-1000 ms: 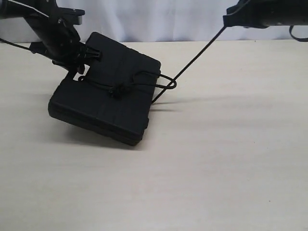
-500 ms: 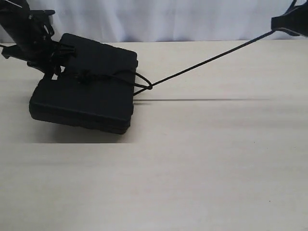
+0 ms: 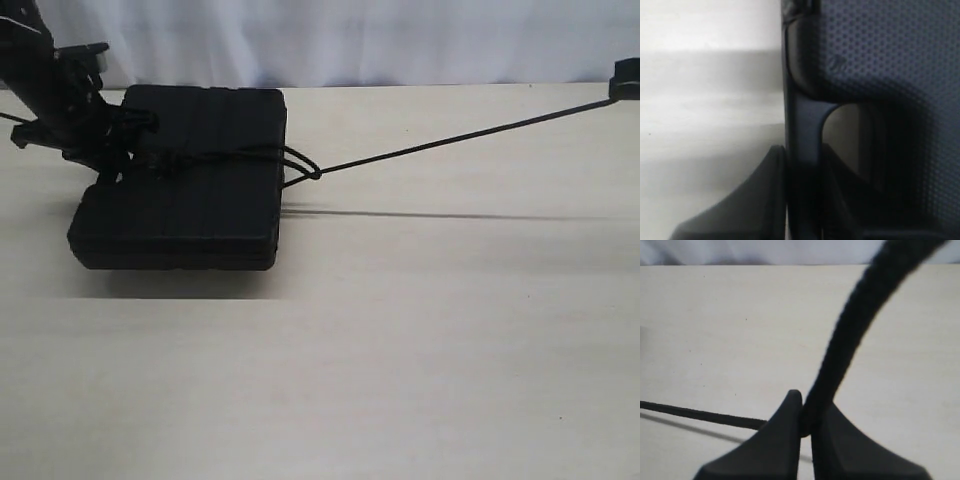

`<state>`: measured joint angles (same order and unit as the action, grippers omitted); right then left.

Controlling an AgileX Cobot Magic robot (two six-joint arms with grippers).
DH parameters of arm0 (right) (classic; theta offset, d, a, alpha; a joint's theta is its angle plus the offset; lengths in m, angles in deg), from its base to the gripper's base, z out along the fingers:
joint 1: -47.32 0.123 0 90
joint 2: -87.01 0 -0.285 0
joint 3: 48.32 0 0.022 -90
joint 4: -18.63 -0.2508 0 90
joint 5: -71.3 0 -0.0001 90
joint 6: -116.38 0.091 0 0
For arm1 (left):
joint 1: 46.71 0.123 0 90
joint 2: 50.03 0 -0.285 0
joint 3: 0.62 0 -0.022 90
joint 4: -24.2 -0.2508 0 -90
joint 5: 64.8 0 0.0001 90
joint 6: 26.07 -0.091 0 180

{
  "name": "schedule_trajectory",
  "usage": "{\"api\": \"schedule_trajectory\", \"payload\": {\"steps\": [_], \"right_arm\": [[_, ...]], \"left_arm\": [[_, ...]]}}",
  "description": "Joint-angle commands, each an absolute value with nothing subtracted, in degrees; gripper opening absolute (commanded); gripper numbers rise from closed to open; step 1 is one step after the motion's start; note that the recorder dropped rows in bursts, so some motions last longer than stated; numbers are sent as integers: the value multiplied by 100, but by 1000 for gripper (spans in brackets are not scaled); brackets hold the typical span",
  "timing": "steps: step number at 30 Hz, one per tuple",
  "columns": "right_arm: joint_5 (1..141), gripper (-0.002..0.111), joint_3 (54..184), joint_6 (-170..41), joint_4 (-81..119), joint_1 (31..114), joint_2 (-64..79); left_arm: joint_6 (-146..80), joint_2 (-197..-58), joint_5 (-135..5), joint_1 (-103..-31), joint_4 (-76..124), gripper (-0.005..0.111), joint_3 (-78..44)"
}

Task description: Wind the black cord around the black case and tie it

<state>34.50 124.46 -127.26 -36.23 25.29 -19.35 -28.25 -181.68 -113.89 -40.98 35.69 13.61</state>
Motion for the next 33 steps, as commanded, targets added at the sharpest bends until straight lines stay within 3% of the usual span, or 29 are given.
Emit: {"api": "schedule_trajectory", "payload": {"steps": [1,16,19,24,26,30,33], "right_arm": [[4368,4,12368,-12730,-3435,2324,-2190],[4592,5,12346,-12404,-3291,2320,-3490],[4455,18,12346,-12091,-3291,2320,-3532],[3773,59,12598,-11504,-2743,2320,-3349],[3490,70,12758,-11135,-2399,2320,-3177],[2865,63,13169,-11247,-2245,2735,-2726],[2841,58,13610,-11572,-1460,4238,-2640]], "left_arm": [[-2900,-18261,-10877,-3941,3104,0,1253],[-2951,-18711,-10808,-3837,3083,0,1253],[-2951,-18711,-10867,-3837,3083,0,1253],[-2951,-18711,-10877,-3837,3094,0,1253],[-2951,-18711,-10877,-3837,3094,0,1253],[-2951,-18711,-10882,-3837,3159,0,1253],[-2951,-18711,-10906,-3837,3195,0,1253]]}}
